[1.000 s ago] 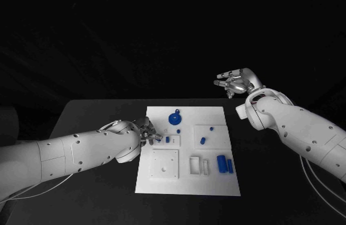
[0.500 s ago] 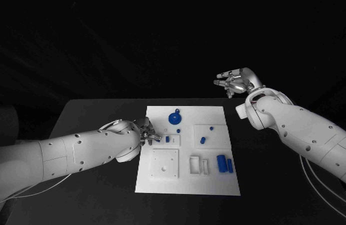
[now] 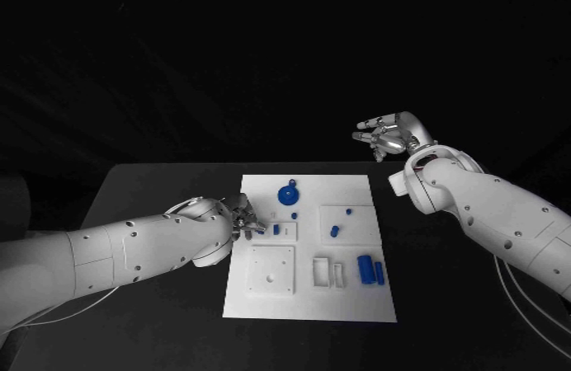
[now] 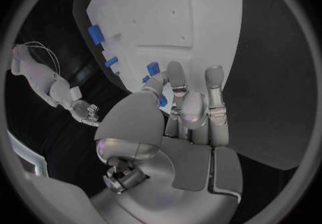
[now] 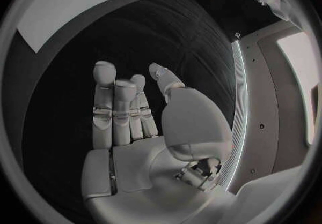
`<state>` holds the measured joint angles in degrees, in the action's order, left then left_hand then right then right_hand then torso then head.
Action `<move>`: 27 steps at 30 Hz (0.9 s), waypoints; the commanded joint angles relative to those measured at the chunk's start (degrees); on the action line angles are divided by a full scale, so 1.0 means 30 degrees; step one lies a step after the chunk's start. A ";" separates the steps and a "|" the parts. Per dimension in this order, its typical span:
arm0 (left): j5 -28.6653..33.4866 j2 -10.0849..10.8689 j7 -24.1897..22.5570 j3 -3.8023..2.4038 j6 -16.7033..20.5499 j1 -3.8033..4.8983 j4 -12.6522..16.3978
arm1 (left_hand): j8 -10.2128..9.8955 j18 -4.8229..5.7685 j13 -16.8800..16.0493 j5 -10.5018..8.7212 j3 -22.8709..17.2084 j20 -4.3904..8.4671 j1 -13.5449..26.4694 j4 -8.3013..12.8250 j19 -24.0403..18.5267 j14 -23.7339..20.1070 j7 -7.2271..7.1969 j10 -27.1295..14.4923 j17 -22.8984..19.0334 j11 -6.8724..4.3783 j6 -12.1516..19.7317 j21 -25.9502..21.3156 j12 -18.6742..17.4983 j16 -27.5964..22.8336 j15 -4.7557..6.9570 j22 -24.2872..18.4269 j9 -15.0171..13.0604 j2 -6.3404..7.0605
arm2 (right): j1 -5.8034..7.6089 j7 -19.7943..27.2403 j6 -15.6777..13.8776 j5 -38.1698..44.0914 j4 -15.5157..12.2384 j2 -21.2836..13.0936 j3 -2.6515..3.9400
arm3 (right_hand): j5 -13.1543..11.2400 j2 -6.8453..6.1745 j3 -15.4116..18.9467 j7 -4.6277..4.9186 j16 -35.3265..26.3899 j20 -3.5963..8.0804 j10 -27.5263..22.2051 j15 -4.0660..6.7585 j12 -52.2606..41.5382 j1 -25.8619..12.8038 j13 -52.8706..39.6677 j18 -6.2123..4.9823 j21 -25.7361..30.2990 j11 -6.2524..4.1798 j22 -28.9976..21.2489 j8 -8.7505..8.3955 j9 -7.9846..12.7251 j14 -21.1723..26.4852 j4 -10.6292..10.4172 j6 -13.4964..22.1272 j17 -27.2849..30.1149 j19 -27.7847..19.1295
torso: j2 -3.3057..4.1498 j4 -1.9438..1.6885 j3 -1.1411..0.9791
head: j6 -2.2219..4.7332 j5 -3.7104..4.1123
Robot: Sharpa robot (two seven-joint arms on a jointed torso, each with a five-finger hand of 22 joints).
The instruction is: Assemble the parts on the task board
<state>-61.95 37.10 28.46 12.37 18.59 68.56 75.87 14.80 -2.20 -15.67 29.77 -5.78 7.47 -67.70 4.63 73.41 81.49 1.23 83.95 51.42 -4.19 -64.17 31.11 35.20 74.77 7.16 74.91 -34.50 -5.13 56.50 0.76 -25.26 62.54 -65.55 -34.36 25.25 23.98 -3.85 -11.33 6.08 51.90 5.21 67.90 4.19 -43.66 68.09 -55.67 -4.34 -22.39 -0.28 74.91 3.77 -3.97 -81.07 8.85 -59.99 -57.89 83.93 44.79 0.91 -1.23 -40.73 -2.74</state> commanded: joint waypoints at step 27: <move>-0.0161 -0.0149 0.0458 0.0036 -0.1283 -0.0103 -0.0152 | 0.0029 -0.0172 0.0045 -0.0074 -0.0357 -0.0021 -0.0203 0.0300 0.0003 0.0151 -0.0924 0.0964 -0.0031 -0.0103 -0.0959 0.0091 0.0054 -0.0072 -0.0004 0.0347 -0.6766 -0.0055 | -0.0086 0.0149 0.0236 0.0196 -0.0082 0.0012 0.0004 | 0.0093 0.0090 -0.0023 -0.0030 -0.0048 0.0012 -0.0074 -0.0004 -0.0071 -0.0174 0.0004 -0.0354 0.0048 -0.0031 0.0897 -0.0059 0.0012 0.0090 -0.0164 -0.0068 -0.0006 0.0751 | 0.0005 0.0010 -0.0003 | -0.0061 -0.0036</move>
<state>-62.39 36.82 28.89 12.23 16.99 68.65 75.46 14.81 -2.20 -15.57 29.45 -5.77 7.47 -67.70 4.64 73.41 81.48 1.22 83.95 51.41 -4.19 -64.17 31.10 35.20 74.77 7.16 74.95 -38.25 -5.13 56.30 0.80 -25.24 62.65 -65.67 -34.36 25.25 23.97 -3.85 -11.49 6.08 51.90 5.21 67.90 4.19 -43.66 68.09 -55.67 -4.35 -22.39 -0.28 74.91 3.77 -3.97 -81.08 8.69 -59.99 -57.89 83.93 44.77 0.90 -1.24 -40.83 -2.87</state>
